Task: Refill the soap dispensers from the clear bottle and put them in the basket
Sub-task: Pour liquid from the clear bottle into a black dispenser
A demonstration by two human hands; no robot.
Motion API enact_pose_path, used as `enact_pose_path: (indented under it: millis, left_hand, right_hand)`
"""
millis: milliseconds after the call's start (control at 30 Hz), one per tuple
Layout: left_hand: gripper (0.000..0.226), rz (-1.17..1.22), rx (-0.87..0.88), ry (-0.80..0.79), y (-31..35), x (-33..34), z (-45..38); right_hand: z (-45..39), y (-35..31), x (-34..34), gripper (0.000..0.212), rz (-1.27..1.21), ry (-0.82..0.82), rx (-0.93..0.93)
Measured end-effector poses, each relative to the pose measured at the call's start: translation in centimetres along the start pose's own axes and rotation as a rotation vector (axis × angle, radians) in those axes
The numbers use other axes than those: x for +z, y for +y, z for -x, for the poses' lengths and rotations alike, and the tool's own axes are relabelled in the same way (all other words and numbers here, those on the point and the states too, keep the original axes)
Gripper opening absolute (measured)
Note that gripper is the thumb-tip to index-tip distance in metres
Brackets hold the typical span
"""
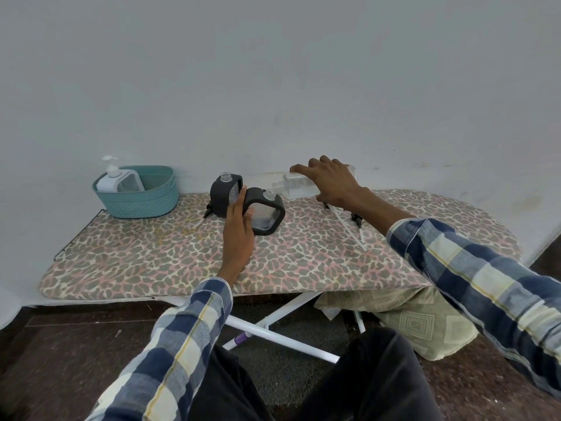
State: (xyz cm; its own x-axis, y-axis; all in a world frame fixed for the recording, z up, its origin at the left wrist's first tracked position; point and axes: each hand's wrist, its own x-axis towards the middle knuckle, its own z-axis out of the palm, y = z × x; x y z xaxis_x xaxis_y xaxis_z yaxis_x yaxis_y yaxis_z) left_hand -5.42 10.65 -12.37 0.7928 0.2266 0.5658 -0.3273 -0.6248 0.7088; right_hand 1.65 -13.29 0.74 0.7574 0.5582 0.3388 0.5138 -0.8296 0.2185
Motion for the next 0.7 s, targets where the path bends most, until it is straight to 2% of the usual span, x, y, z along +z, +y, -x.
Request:
enact_pose_path:
  millis: [700]
  left_hand:
    - [0.052,-0.008,-0.003,0.004,0.31,-0.16,0.06]
  right_hand:
    - [0.19,-0.26,-0.47,0.094,0.014,-0.004,0.000]
